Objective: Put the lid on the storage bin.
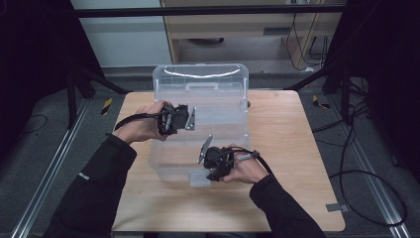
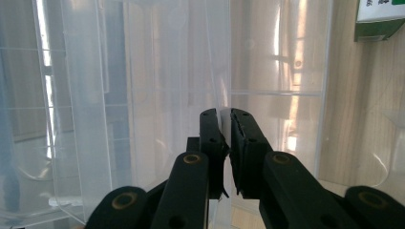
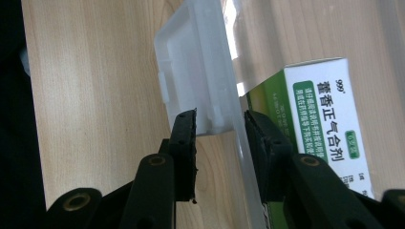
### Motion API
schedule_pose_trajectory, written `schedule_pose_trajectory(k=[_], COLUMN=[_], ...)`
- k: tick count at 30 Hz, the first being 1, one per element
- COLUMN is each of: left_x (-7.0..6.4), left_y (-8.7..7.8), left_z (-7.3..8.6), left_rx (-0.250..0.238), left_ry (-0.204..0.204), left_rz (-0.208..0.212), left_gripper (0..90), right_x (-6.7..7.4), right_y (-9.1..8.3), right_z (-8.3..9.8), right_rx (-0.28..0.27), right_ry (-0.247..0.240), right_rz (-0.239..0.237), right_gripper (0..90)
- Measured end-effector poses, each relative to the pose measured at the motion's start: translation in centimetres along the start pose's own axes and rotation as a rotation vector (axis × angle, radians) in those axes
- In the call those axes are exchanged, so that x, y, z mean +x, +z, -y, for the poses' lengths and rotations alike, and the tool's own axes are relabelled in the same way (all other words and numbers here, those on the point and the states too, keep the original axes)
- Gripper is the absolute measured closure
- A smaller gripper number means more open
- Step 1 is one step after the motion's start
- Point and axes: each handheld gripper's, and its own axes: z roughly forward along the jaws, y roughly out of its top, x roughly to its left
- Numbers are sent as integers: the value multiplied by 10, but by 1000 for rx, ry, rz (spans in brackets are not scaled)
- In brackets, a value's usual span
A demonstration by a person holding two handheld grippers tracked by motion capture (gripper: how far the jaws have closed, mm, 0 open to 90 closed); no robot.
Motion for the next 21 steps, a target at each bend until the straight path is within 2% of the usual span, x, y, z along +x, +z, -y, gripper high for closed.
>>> schedule_pose_trajectory(k=[3,4,8,21], left_x=[-2,-4,-7,-17], left_y=[-1,-2,-3,-6], left_z=[3,3,3,4], left_rx=[-7,-4,2,-6], left_ry=[-7,-24,-17,-33], left_rz=[-2,6,10,32], left_gripper=[831,831,831,828], right_x=[0,0,1,2], right_y=[0,0,-1,-1], right_z=[0,0,1,2], right_rx=[0,2,1,-11], right_ry=[-2,-4,-3,-5], right_rz=[5,5,6,16], right_gripper=[657,656,655,650])
